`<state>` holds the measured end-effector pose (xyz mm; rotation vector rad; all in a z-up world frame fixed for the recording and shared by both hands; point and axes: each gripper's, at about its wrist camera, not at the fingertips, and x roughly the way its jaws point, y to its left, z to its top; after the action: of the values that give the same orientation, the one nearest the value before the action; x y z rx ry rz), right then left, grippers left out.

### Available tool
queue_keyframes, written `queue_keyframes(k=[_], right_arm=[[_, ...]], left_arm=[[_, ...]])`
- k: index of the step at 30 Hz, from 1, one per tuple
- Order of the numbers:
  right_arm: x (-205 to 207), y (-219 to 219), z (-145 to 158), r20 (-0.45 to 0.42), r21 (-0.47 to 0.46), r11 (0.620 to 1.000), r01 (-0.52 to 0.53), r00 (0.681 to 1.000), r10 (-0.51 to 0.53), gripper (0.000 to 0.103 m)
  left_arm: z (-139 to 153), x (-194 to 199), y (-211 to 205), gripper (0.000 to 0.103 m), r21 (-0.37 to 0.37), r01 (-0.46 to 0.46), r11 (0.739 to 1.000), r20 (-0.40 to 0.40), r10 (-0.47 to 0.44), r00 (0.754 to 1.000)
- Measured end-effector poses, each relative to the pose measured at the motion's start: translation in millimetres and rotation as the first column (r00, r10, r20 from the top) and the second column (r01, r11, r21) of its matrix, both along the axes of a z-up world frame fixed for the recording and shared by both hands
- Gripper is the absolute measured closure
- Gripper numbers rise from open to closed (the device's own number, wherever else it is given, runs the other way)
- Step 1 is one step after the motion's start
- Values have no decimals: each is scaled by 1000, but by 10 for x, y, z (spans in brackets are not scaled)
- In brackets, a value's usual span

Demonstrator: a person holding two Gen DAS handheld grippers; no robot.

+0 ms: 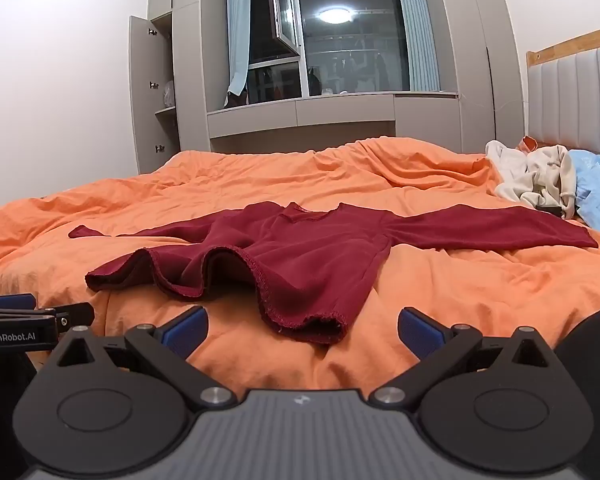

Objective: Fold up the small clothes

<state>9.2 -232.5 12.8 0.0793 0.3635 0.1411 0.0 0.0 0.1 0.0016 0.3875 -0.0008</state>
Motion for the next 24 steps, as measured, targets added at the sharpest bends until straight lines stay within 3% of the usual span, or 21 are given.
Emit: queue_keyframes(k=[24], right_arm=[[3, 5, -2, -3, 4, 1000, 0, 1000, 0, 0]], left_arm=[[-1, 1, -1, 1, -4, 2, 1000, -4, -2, 1000]])
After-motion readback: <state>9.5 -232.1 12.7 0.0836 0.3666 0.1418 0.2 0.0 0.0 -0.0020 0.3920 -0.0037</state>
